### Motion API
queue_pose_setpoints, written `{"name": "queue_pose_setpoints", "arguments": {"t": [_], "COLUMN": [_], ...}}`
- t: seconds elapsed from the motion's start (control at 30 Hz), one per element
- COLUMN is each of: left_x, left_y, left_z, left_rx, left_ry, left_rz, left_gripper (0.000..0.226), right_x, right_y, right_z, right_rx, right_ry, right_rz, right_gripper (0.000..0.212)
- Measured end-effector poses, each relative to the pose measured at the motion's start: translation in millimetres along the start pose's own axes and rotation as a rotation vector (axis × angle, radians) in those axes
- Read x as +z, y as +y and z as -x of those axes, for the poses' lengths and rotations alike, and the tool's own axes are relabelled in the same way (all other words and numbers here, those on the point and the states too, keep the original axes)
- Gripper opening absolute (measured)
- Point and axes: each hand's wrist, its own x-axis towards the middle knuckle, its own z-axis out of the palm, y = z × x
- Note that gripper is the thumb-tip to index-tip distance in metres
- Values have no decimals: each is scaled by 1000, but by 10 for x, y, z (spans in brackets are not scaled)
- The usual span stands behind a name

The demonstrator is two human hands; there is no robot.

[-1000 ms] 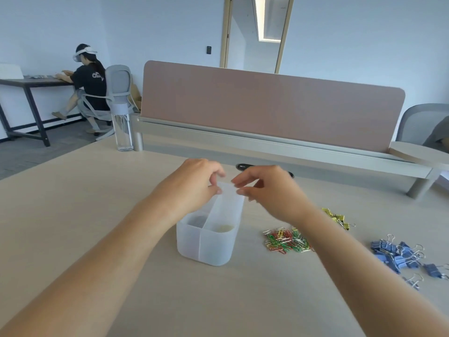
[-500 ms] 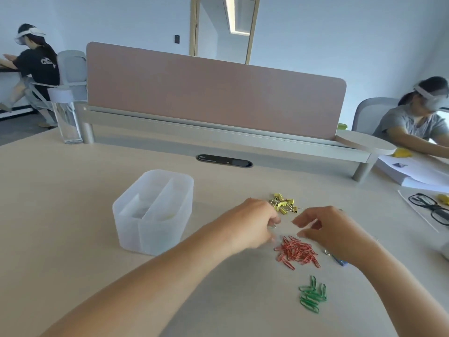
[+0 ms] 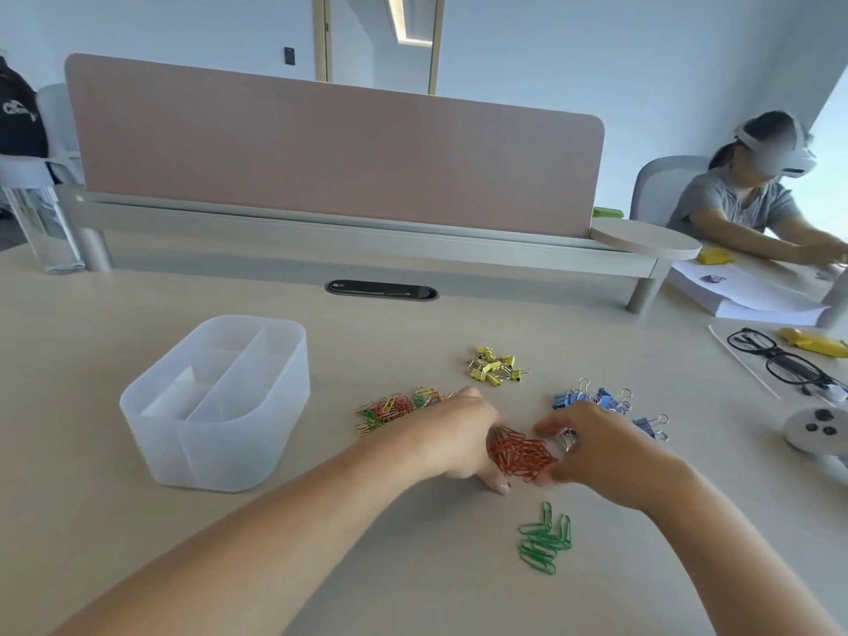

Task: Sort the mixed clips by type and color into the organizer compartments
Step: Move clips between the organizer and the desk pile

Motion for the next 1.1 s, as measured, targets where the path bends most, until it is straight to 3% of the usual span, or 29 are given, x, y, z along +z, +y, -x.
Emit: {"name": "queue_pose_setpoints", "arguments": {"t": [0.07, 0.23, 0.6, 0.87, 1.1], "left_x": [-18, 24, 136, 152, 139], "left_y": [-17, -66, -45, 14, 42], "left_z": [-28, -103, -69, -43, -38], "left_rx": [11, 110, 127, 196, 195], "left_ry": [-6, 62, 269, 379, 353], "left_rz": [1, 112, 143, -125, -321], "left_gripper": [81, 45, 18, 12, 8], "right_x": [34, 78, 108, 144, 192], "right_y": [-16, -54, -82, -101, -145], "right_z": [-25, -55, -51, -61, -79], "right_rx": [5, -3, 0, -16, -78], "right_ry": [9, 65, 80, 114, 142], "right_rz": [-54, -151, -216, -228, -174], "right_gripper": [57, 35, 23, 16, 12]}}
